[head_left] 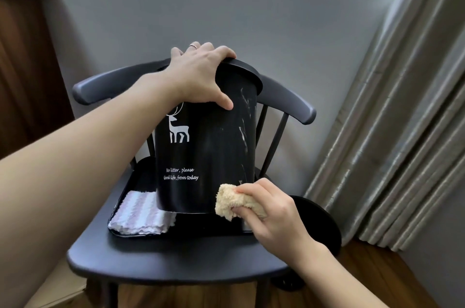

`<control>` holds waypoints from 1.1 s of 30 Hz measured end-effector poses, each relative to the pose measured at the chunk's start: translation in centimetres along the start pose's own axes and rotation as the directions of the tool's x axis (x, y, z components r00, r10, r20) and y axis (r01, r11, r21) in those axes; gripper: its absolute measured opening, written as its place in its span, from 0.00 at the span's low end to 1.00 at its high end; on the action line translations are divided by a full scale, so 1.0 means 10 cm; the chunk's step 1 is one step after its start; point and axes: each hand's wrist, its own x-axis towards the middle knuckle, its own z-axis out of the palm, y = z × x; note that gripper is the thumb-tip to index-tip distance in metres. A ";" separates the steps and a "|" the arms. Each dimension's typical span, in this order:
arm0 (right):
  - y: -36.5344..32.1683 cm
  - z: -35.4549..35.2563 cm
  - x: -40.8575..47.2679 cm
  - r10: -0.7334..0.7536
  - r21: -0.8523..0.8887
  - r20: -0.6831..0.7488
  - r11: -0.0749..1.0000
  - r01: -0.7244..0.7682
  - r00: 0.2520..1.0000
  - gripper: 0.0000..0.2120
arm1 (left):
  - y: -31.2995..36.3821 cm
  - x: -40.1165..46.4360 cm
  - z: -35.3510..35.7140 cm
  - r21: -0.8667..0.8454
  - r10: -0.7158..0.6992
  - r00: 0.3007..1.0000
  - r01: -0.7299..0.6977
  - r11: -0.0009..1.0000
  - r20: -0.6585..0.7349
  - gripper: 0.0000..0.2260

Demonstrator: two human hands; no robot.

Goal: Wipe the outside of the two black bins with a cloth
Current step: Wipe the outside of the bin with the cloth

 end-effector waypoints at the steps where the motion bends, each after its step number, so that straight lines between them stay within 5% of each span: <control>1: 0.00 -0.01 0.00 -0.004 0.003 -0.001 1.000 0.004 1.000 0.11 | 0.00 0.01 0.00 -0.004 -0.008 1.000 0.008 1.000 -0.002 0.44; 16: -0.05 -0.12 0.13 -0.091 -0.074 0.103 0.992 0.099 0.991 0.10 | -0.06 -0.14 -0.10 -0.219 0.063 0.998 -0.061 0.974 0.006 0.39; 26: -0.05 -0.43 1.39 0.017 -0.214 -0.182 0.975 -0.057 0.983 0.12 | -0.04 -0.21 -0.17 -0.248 0.149 0.987 -0.129 0.960 0.063 0.31; 33: -0.11 -0.33 1.00 -0.051 -0.238 -0.069 0.971 0.033 0.996 0.10 | -0.08 -0.22 -0.18 -0.270 0.147 0.986 -0.121 0.955 0.079 0.33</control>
